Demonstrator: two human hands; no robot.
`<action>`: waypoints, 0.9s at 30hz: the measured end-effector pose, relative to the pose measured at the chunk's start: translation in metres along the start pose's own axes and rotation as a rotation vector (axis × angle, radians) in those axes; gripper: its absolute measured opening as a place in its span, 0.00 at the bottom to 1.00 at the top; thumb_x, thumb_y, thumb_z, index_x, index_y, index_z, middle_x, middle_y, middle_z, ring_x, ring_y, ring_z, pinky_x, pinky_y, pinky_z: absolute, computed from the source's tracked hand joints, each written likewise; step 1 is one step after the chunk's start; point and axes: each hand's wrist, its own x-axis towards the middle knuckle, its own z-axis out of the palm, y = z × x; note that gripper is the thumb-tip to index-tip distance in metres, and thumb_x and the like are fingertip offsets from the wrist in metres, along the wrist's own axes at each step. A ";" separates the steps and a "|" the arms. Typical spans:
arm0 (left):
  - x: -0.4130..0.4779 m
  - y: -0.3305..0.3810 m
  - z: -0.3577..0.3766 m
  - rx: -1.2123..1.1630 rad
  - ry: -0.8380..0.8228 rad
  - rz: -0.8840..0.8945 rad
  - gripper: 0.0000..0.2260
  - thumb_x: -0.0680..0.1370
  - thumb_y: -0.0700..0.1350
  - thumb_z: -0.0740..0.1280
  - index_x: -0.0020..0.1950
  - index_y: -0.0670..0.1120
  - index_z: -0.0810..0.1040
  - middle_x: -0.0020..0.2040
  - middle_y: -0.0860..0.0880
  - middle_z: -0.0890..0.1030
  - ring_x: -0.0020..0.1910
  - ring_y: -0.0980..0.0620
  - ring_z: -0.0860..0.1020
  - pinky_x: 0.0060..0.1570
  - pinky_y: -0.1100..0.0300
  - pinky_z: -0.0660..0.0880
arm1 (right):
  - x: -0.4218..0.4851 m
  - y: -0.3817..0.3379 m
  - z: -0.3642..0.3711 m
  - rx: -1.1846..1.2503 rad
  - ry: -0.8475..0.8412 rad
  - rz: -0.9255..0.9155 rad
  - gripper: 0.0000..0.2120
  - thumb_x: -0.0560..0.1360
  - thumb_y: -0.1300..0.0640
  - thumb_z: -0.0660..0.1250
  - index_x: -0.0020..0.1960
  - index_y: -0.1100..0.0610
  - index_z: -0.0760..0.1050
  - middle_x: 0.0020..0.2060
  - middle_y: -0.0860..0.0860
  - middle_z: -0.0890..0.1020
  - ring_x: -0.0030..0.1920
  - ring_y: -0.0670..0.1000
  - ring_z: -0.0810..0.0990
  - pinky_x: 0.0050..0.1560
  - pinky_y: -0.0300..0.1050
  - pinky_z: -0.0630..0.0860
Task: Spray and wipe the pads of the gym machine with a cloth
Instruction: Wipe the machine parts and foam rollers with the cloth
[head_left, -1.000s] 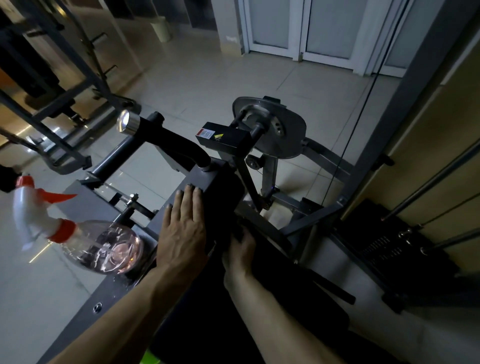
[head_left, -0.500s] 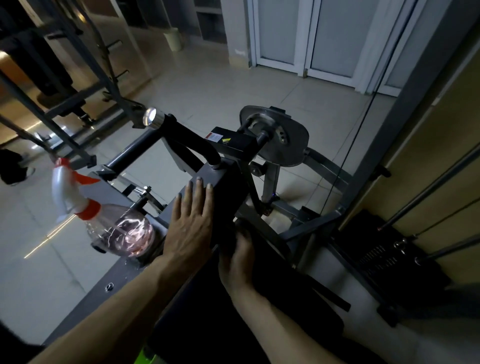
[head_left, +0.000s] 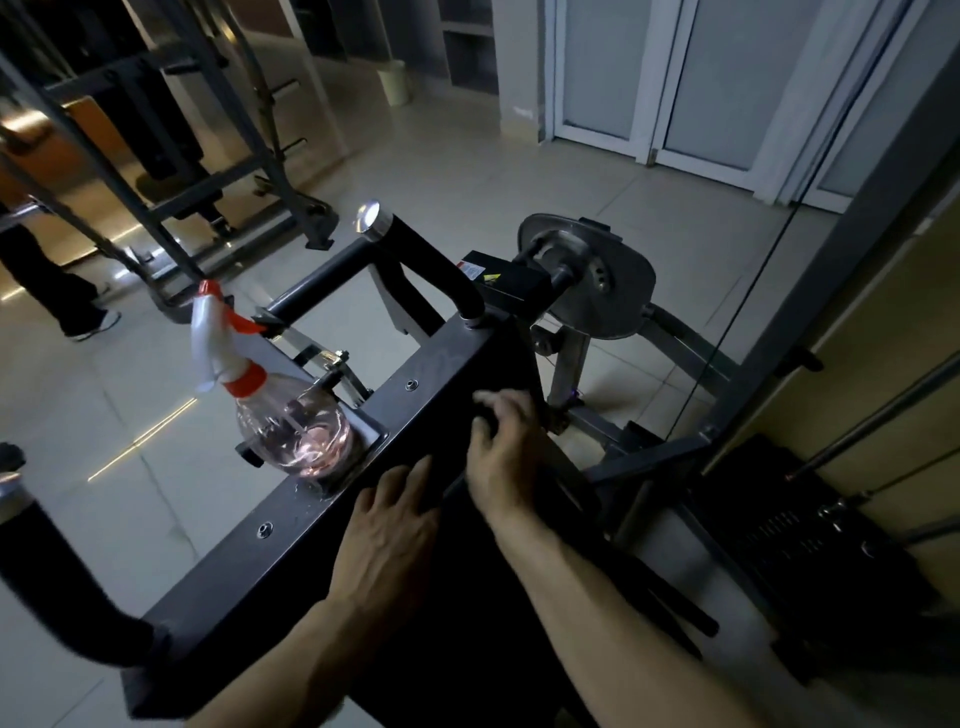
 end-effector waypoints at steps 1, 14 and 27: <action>0.000 -0.002 -0.001 -0.006 -0.005 0.007 0.17 0.63 0.51 0.77 0.50 0.50 0.86 0.71 0.41 0.75 0.59 0.37 0.78 0.46 0.46 0.79 | -0.019 0.000 0.004 0.017 -0.054 -0.047 0.14 0.75 0.63 0.66 0.57 0.55 0.82 0.56 0.49 0.75 0.57 0.52 0.77 0.62 0.45 0.75; -0.013 -0.019 -0.010 -0.216 0.091 0.033 0.15 0.76 0.50 0.70 0.62 0.54 0.84 0.77 0.52 0.70 0.71 0.45 0.73 0.56 0.54 0.81 | 0.042 0.007 0.001 0.198 0.065 0.232 0.11 0.78 0.64 0.68 0.59 0.55 0.80 0.59 0.54 0.78 0.56 0.49 0.77 0.57 0.32 0.74; -0.006 -0.017 0.000 -0.136 0.140 -0.044 0.13 0.76 0.52 0.70 0.60 0.56 0.84 0.73 0.54 0.72 0.64 0.47 0.74 0.39 0.57 0.78 | 0.066 0.010 -0.025 0.474 0.155 0.597 0.18 0.76 0.71 0.65 0.49 0.48 0.78 0.49 0.49 0.83 0.51 0.50 0.83 0.50 0.36 0.78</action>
